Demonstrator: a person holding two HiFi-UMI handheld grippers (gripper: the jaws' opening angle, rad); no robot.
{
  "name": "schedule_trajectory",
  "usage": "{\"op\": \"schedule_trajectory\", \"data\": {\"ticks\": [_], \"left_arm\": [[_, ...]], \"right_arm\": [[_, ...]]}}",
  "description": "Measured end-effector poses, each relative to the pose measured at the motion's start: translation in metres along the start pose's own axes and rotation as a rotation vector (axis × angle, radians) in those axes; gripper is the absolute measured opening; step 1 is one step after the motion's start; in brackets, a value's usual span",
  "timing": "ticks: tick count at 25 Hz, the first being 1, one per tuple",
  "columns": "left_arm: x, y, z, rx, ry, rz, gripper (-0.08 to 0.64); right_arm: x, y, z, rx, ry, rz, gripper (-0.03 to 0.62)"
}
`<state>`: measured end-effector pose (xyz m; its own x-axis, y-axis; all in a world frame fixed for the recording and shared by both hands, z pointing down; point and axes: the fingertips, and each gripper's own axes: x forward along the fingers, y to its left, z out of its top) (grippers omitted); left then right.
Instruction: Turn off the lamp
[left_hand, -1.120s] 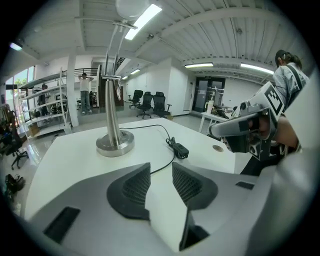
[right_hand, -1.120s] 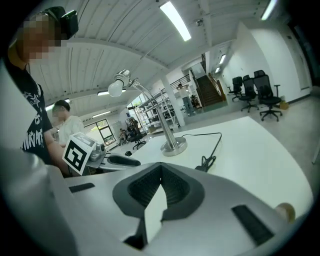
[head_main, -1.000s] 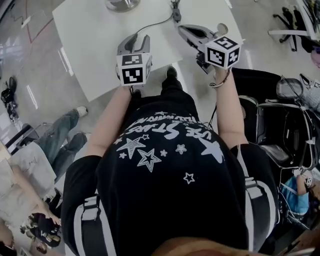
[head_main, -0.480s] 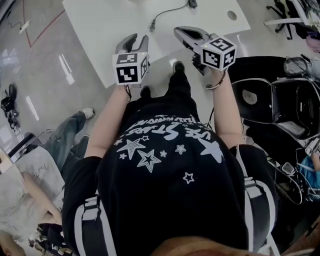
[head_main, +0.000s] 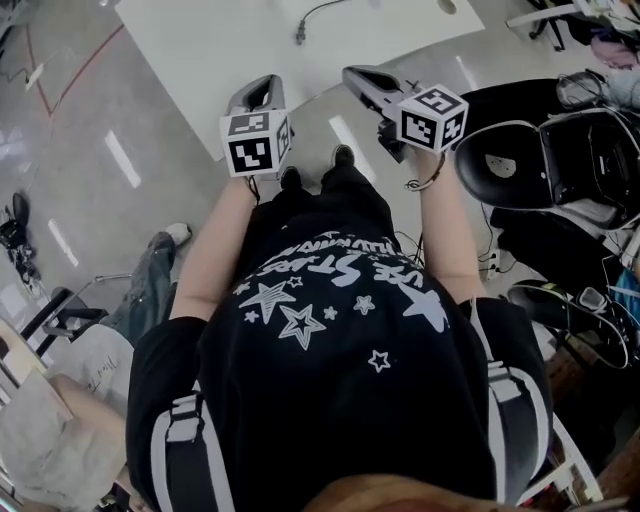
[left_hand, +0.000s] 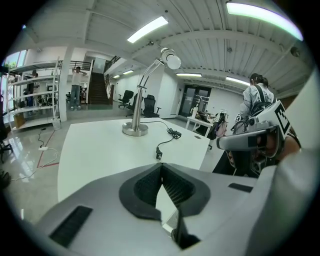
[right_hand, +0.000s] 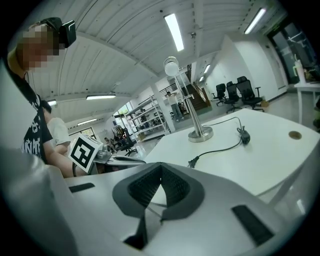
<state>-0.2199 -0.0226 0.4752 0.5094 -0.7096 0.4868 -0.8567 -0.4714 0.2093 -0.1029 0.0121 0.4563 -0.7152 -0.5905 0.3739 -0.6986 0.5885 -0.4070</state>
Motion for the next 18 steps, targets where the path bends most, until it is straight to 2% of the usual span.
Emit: {"op": "schedule_trajectory", "data": {"ticks": [7, 18], "left_arm": [[-0.020, -0.009, 0.007, -0.006, -0.037, 0.005, 0.011], [-0.056, -0.060, 0.018, 0.010, -0.100, -0.010, 0.011]], "right_arm": [[-0.012, 0.013, 0.013, -0.023, -0.067, -0.005, 0.003], [-0.070, 0.033, 0.014, -0.100, -0.116, -0.071, 0.003]]}}
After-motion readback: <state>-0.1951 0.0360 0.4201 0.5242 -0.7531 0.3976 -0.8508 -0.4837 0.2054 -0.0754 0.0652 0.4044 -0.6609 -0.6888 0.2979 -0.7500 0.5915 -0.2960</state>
